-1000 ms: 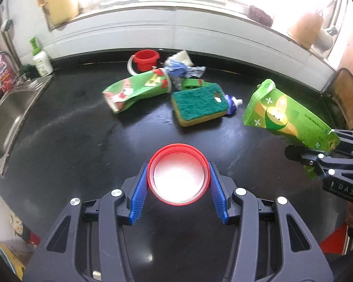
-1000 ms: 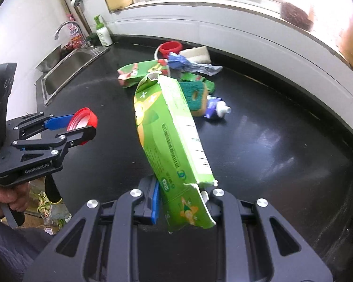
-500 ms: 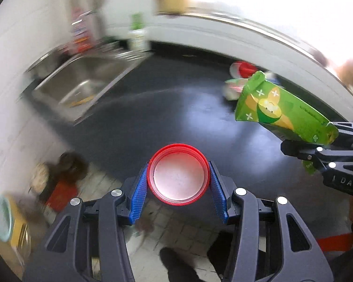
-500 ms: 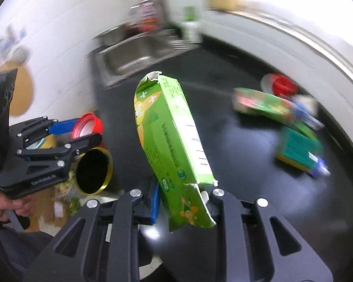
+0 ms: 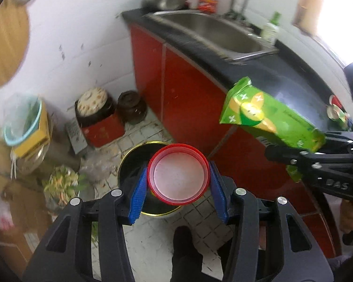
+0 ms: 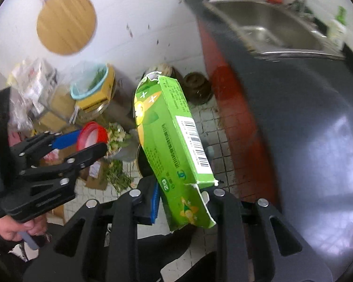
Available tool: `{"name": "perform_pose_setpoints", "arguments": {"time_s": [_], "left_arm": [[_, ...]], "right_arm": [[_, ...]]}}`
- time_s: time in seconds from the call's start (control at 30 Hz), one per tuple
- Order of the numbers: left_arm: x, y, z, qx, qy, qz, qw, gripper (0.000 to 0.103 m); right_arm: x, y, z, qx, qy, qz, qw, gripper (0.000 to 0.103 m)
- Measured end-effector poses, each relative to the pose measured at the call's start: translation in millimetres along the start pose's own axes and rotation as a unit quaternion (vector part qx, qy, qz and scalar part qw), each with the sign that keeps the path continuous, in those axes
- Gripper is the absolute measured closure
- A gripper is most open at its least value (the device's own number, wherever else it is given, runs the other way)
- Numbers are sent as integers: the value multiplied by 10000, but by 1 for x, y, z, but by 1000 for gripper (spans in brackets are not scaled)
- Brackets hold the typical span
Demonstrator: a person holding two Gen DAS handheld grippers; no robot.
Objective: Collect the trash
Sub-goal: 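Carry lid and green packet to the black bin and open both tools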
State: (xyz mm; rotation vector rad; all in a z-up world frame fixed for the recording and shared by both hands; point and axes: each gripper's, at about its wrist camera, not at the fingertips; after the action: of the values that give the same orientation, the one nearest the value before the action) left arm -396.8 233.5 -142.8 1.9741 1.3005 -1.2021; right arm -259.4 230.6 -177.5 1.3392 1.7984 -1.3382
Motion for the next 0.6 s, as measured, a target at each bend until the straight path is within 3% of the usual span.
{"name": "perform_pose_setpoints", "arguments": {"time_s": [0.23, 0.4, 0.6], "left_arm": [[56, -38, 10, -236, -350, 268, 9987, 55], [86, -50, 18, -293, -569, 390, 9972, 55], [108, -55, 23, -361, -719, 452, 9957, 55]], "right_arm": [[89, 0, -23, 212, -609, -16, 9979, 78], [118, 7, -39, 245, -871, 1, 9959, 77], [135, 1, -51, 291, -861, -45, 9959, 73]]}}
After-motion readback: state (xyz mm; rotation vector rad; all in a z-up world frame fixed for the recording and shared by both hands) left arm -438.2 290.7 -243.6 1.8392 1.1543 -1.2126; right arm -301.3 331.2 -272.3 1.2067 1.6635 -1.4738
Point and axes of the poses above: each gripper's, at about its wrist camera, not at the fingertips, and x roughly the way its jaws point, y to its right, z to its underside, and after that the axes turned 11 degrees about -z, right-handed
